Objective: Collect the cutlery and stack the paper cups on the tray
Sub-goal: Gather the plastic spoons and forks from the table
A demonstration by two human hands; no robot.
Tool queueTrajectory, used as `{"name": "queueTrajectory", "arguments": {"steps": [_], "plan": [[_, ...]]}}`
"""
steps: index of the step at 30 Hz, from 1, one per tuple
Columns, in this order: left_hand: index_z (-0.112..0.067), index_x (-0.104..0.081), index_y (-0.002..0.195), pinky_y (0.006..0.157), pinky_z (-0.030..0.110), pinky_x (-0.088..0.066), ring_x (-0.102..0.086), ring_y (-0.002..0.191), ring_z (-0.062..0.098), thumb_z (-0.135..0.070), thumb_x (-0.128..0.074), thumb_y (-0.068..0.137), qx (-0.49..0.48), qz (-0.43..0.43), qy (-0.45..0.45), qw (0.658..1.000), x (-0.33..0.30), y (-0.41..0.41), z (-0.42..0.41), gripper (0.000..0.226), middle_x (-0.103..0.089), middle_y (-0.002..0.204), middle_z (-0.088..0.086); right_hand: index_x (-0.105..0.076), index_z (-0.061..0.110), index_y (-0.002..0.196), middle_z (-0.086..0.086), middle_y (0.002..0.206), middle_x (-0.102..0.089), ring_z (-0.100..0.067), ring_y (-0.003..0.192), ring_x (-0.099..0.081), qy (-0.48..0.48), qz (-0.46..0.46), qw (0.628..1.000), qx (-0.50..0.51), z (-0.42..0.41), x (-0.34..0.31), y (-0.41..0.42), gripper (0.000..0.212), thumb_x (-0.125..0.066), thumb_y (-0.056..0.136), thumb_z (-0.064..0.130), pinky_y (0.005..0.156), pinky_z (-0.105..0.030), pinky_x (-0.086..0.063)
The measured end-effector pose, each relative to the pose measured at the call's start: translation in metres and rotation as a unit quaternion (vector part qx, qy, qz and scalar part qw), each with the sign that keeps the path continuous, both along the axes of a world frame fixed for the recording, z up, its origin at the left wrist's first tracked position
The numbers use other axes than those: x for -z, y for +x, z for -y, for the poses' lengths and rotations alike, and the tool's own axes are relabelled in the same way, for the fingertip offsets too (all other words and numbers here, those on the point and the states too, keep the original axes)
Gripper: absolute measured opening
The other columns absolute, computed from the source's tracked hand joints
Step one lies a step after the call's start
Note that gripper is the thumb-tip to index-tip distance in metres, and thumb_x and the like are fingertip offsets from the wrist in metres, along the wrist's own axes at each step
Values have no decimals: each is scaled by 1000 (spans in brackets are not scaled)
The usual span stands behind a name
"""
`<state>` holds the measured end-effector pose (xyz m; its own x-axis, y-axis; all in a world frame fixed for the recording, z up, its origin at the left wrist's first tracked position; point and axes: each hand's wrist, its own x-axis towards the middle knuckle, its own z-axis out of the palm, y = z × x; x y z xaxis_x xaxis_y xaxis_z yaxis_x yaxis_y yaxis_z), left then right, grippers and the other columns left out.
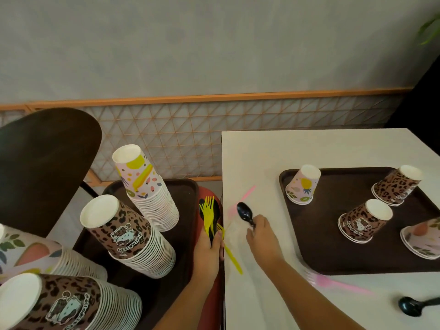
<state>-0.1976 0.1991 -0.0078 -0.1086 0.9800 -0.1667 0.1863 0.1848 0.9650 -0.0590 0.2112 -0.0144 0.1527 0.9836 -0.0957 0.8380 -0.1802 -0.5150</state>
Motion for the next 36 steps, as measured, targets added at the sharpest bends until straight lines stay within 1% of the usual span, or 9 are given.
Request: {"name": "queueTrajectory", "arguments": {"steps": [4,9,13,18,21,25,28,34,36], "plan": [[-7,-49,92,49,31,-38,-42,39,10,-14,-47,96,-42,-27,10,999,8,-6,-8,9,-47,53,4,-47,9,115,-4,114,-47,-15,102,-55,-11,-20,997,-76,3,2,-22,43,-57,87,40,72,-15,-33],[-8,-48,111,72,50,-50,-58,76,46,-23,-47,95,-78,-56,19,995,18,-13,-15,22,-61,86,30,-42,13,122,-1,117,-44,-17,102,-54,-38,14,993,-108,9,10,-37,57,-62,81,47,78,-22,-41],[-1,-48,101,61,39,-42,-48,56,23,-22,-47,96,-86,-55,7,995,16,-14,-13,22,-52,66,8,-48,12,119,-4,118,-52,-18,106,-56,-55,2,993,-108,13,17,-31,39,-56,89,36,87,-26,-45],[0,-47,104,60,35,-41,-49,56,32,-20,-47,96,-87,-50,-7,995,15,-11,-12,23,-53,66,14,-51,10,118,-7,116,-57,-23,104,-55,-69,45,989,-125,15,14,-18,27,-45,92,17,84,-27,-42],[-6,-48,96,56,18,-42,-48,53,11,-16,-47,96,-85,-51,5,995,7,-10,-13,10,-49,61,-3,-50,10,119,-8,115,-54,-26,100,-56,-74,46,984,-156,19,12,-5,31,-44,89,12,80,-29,-42],[-17,-47,87,50,31,-42,-46,47,17,-16,-49,95,-69,-34,17,997,4,-4,-19,8,-50,58,6,-50,5,115,-11,113,-49,-30,96,-56,-28,15,990,-135,12,8,12,26,-43,93,17,80,-34,-41],[-12,-46,98,43,16,-42,-53,51,13,-14,-48,96,-66,-11,7,998,2,4,-26,3,-57,70,12,-53,3,106,-13,111,-45,-31,91,-55,-4,-21,992,-125,-17,1,23,20,-49,87,8,83,-34,-43],[-14,-45,100,46,22,-39,-45,47,12,-13,-44,98,-58,13,8,998,2,17,-35,2,-62,70,5,-42,17,134,1,141,-25,-22,81,-56,-16,38,976,-212,-75,-15,33,56,-62,82,7,70,-15,-35],[-11,-44,95,46,25,-38,-43,43,9,-13,-45,97,-61,4,11,998,4,19,-36,3,-60,66,3,-35,19,140,1,150,-17,-27,98,-59,-45,53,969,-236,-86,-10,33,68,-65,80,6,74,-18,-38]]}}
